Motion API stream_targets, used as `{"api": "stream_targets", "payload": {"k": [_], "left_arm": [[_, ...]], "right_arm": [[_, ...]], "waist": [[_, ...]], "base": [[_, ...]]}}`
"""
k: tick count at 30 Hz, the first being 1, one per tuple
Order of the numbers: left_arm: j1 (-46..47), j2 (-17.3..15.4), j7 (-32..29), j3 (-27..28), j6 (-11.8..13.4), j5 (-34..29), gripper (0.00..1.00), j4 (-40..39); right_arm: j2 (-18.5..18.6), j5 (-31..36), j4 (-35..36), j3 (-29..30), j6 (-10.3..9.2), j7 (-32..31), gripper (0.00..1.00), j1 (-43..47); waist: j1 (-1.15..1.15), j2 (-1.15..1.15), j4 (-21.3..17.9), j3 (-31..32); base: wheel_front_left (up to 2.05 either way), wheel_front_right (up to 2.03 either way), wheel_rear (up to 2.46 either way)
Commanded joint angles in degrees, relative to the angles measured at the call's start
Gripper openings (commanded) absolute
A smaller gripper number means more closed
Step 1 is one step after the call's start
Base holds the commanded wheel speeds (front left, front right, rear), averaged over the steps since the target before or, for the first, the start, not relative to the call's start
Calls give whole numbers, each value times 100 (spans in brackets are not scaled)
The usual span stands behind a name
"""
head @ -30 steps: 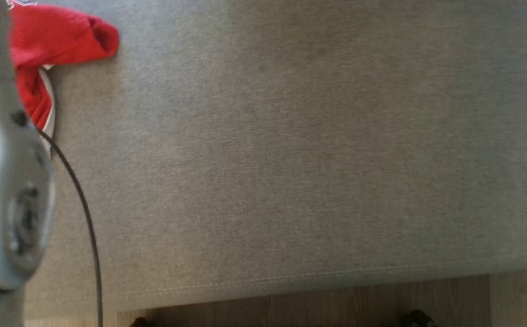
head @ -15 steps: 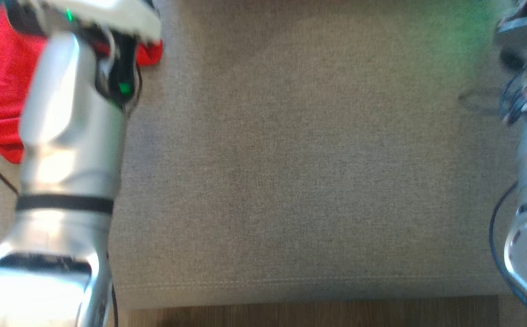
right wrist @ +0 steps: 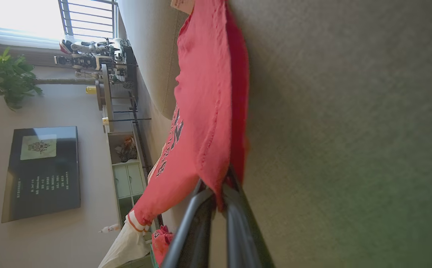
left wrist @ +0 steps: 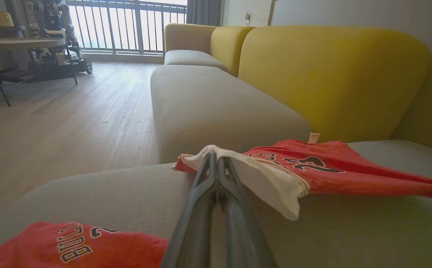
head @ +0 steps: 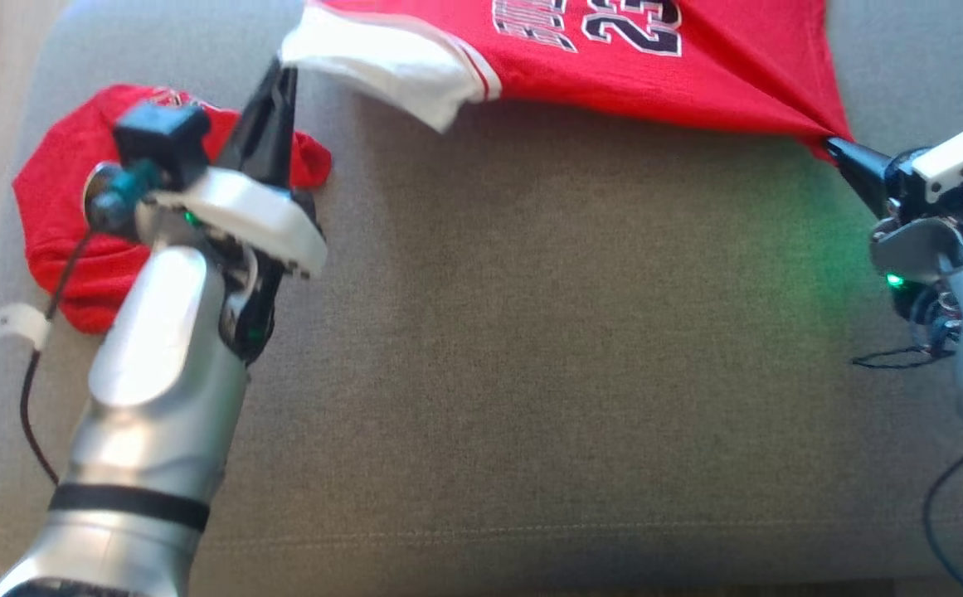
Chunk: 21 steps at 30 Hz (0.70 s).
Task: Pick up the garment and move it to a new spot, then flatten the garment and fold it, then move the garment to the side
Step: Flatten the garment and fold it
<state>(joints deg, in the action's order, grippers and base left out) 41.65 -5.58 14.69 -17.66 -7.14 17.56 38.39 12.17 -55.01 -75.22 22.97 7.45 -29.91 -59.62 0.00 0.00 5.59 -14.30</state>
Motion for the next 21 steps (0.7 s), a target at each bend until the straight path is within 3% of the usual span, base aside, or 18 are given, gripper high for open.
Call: {"api": "stream_targets", "payload": {"k": [1, 13, 17, 21], "left_arm": [[35, -281, 30, 84, -33, -87, 0, -206], [-638, -802, -310, -1094, -34, -231, 0, -442], [-909, -1157, -899, -1843, -35, 434, 0, -743], [-993, -1598, -1252, -2178, -35, 817, 0, -1039]], "right_arm": [[73, 72, 144, -91, 3, 6, 0, -129], [456, 1158, 134, -897, 3, -118, 0, 44], [553, 1471, 374, -1363, 3, -363, 0, 230], [730, 1537, 675, -1612, 3, -546, 0, 463]], "waist": [[0, 0, 11, 115], [0, 0, 109, 334], [0, 0, 158, 381], [0, 0, 185, 441]], "base": [[0, 0, 0], [0, 0, 0], [0, 0, 0], [0, 0, 0]]}}
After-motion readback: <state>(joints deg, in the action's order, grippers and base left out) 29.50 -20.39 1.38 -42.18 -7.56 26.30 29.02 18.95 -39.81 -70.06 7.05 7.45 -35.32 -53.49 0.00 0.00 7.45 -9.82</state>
